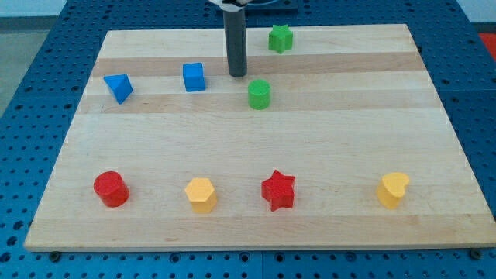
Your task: Slightly move the blue cube towards bottom
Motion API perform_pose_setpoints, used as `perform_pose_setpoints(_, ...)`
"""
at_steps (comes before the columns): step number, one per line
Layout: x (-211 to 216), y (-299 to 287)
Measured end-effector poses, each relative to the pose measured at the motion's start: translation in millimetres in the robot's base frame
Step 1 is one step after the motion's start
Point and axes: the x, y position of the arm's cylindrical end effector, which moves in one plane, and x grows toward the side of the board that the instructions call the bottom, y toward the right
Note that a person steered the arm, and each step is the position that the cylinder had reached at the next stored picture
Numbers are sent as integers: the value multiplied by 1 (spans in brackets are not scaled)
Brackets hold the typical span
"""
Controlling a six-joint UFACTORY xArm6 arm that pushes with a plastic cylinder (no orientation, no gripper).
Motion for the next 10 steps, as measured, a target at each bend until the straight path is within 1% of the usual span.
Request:
perform_pose_setpoints(1,-17,-1)
perform_pose_setpoints(2,-25,-5)
perform_pose_setpoints(5,-21,-56)
perform_pose_setpoints(6,-21,-64)
perform_pose_setpoints(10,-14,-65)
